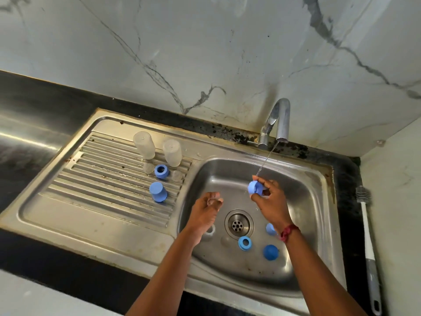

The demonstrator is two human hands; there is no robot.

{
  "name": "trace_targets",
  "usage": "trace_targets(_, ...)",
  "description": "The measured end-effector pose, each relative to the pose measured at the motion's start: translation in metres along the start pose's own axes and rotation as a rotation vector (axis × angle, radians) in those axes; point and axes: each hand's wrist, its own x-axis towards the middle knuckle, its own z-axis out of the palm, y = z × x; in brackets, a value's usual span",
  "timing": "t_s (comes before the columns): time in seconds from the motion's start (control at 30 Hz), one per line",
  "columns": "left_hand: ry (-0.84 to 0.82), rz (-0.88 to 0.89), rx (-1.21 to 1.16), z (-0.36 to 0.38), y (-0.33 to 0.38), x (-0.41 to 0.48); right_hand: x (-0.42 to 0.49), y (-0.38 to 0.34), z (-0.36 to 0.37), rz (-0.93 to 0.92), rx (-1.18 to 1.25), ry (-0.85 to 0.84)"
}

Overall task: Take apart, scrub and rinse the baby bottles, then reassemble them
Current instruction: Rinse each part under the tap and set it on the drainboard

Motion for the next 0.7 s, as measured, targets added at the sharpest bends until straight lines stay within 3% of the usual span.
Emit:
trace_targets(0.27,0.092,0.144,0.099,-0.011,0.009,-0.02,-0.021,0.0,0.01,0.01,0.014,-0.078)
trace_targets(0.53,0.17,0.199,-0.077,-0.031,0.024,-0.033,-0.024,-0.013,0.034,0.01,0.113,-0.165)
trace_targets(0.7,0.145,0.202,-0.205,-0.045,0.042,-0.031,-0.026,-0.032,0.047,-0.028,0.141,-0.111)
